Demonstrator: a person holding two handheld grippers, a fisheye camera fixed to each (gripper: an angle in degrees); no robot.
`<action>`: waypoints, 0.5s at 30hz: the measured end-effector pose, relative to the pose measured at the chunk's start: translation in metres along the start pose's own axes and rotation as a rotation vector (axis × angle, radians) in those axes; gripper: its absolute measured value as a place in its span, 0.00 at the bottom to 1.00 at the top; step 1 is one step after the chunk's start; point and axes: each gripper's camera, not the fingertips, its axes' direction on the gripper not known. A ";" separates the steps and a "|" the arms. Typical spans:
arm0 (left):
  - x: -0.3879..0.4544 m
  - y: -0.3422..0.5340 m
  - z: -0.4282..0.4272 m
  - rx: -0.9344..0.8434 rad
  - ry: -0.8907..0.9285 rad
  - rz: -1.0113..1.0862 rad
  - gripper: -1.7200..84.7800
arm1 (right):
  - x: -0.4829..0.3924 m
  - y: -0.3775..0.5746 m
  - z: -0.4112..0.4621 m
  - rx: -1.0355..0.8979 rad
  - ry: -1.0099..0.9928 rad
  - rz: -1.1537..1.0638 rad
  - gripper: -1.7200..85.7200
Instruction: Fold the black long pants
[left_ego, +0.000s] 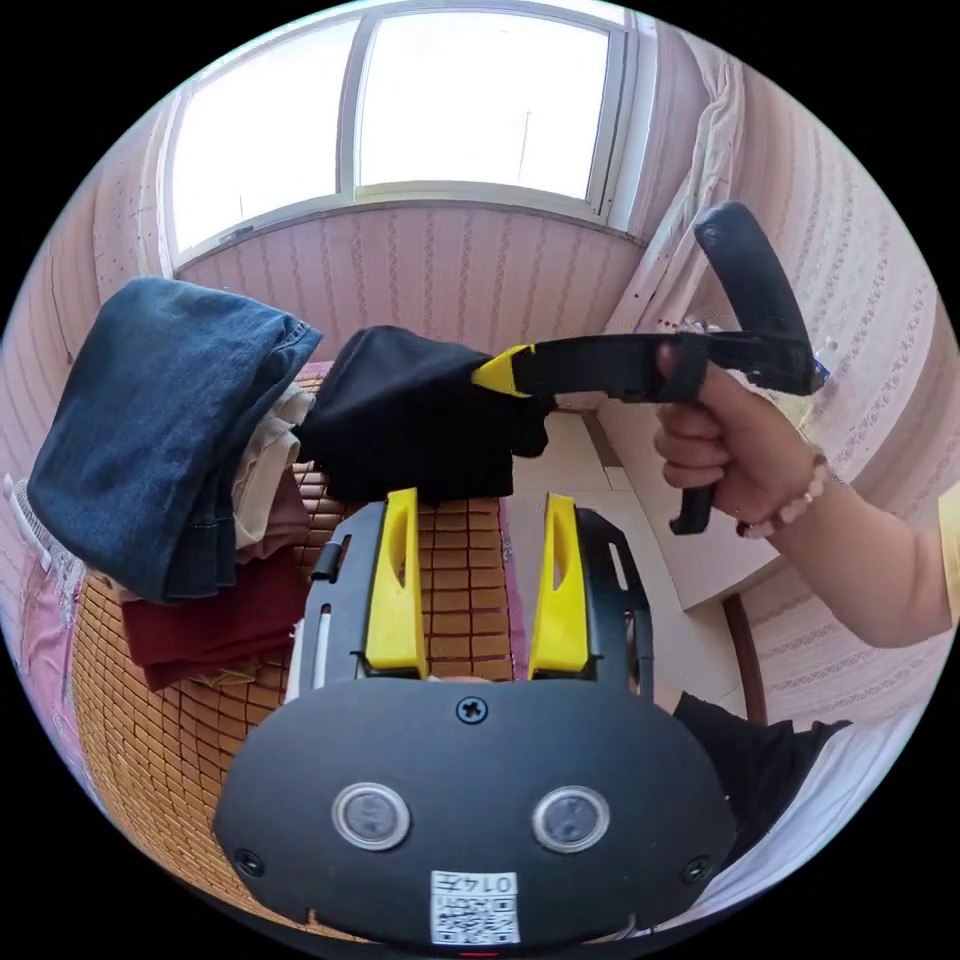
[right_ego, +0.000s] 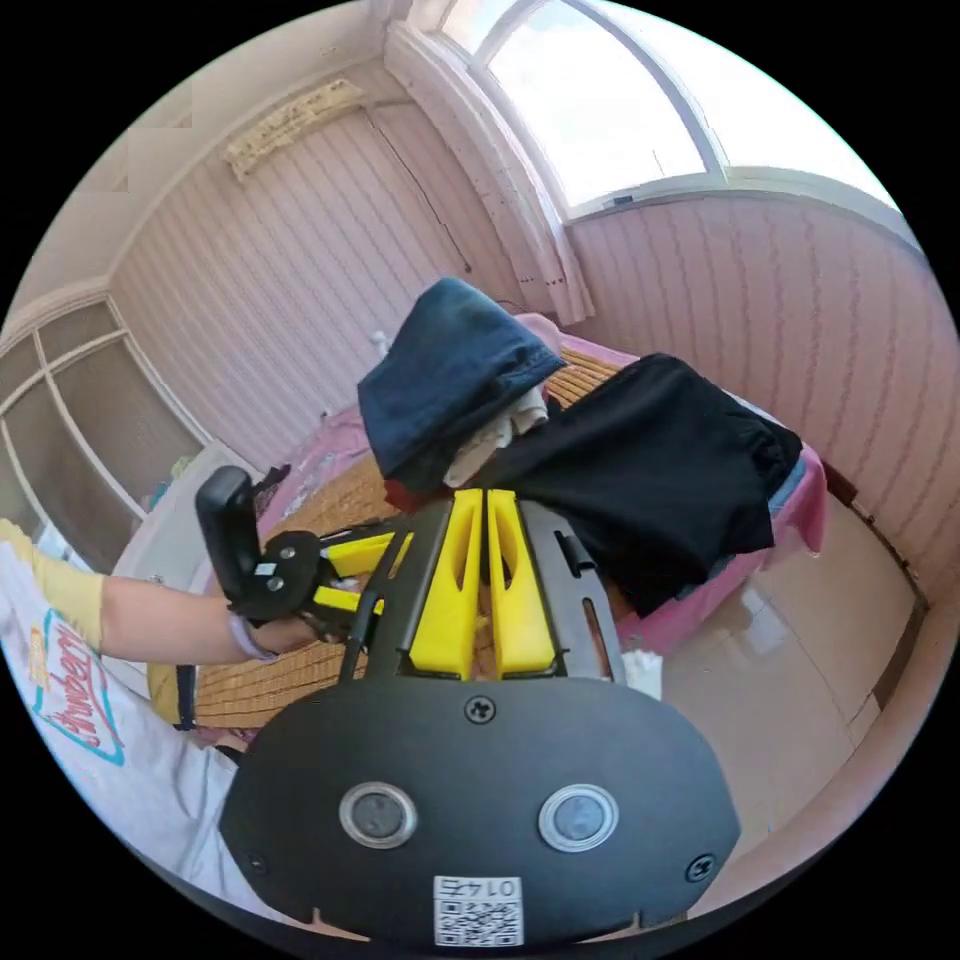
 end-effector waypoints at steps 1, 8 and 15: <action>0.008 0.003 -0.020 0.044 0.000 -0.015 0.22 | -0.019 0.004 -0.016 0.035 -0.091 -0.030 0.02; 0.046 0.089 -0.198 0.313 -0.248 -0.154 0.12 | -0.158 -0.005 -0.031 0.050 -0.581 -0.295 0.02; 0.070 0.225 -0.377 0.410 -0.628 -0.374 0.02 | -0.330 -0.010 0.013 -0.058 -0.917 -0.565 0.02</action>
